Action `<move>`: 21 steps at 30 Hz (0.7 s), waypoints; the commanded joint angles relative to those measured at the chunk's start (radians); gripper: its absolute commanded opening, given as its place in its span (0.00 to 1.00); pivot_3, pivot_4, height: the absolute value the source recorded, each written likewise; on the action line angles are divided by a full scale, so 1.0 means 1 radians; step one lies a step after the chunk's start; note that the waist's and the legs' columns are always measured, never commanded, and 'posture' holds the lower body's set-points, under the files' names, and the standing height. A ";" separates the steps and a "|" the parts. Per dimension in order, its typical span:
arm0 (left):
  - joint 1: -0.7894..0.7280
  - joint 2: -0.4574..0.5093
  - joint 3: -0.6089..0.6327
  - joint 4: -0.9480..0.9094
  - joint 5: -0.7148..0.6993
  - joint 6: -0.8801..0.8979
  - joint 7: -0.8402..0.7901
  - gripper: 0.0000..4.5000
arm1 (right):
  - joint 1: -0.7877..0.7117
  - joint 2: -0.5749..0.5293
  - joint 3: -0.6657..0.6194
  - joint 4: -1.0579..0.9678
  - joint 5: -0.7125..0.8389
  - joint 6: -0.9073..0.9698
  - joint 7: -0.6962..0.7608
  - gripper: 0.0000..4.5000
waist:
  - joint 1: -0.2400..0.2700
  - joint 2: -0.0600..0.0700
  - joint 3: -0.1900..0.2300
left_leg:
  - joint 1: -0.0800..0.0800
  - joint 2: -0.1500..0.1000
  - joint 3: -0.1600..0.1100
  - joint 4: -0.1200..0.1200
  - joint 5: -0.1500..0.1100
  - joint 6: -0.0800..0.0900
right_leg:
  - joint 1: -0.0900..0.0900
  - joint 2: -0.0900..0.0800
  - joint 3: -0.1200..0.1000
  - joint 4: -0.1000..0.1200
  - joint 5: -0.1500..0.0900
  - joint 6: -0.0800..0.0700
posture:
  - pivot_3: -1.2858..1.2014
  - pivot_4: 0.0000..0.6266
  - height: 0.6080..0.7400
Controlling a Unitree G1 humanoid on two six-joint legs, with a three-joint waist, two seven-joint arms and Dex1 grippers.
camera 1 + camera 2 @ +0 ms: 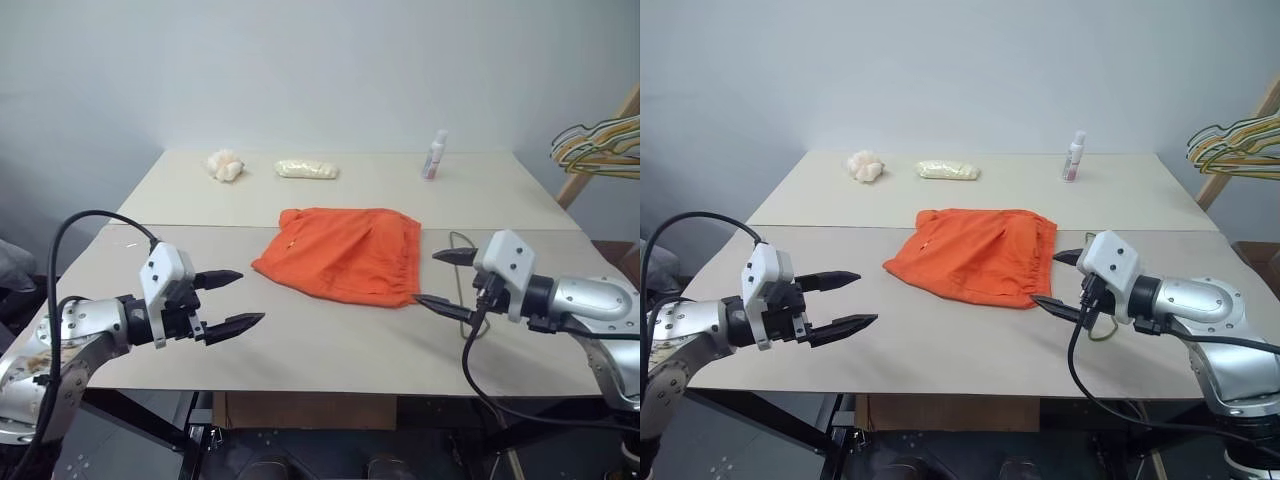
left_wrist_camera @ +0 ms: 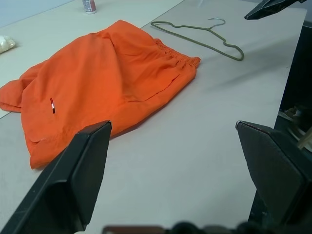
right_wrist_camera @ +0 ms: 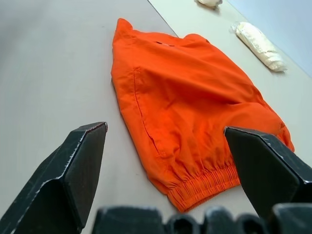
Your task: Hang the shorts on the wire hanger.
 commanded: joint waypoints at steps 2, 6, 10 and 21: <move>-0.028 0.005 0.011 -0.008 -0.009 -0.017 0.000 0.98 | -0.001 -0.004 -0.019 -0.033 -0.001 -0.020 -0.003 1.00 | 0.001 0.000 0.000 | 0.000 0.000 0.000 0.000 0.000 0.000 | 0.000 0.000 0.000 0.000 0.000 0.000 | 0.49 0.00 1.00; -0.031 0.007 0.001 -0.002 0.005 -0.030 -0.007 0.98 | 0.013 -0.001 -0.018 -0.049 -0.008 -0.025 -0.013 1.00 | 0.001 0.000 0.000 | 0.000 0.000 0.000 0.000 0.000 0.000 | 0.000 0.000 0.000 0.000 0.000 0.000 | 0.49 0.00 1.00; -0.040 0.002 -0.006 0.003 0.006 -0.036 -0.006 0.98 | 0.022 -0.006 0.016 -0.065 -0.064 -0.047 -0.032 1.00 | 0.001 0.000 0.000 | 0.000 0.000 0.000 0.000 0.000 0.000 | 0.000 0.000 0.000 0.000 0.000 0.000 | 0.49 0.00 1.00; -0.047 -0.016 -0.040 -0.007 0.005 -0.054 -0.002 0.98 | -0.094 -0.045 0.434 0.103 -0.647 -0.252 -0.110 1.00 | -0.010 0.000 0.001 | 0.000 0.000 0.001 0.000 0.000 0.000 | -0.001 0.001 0.000 0.000 0.000 0.000 | 0.48 0.00 1.00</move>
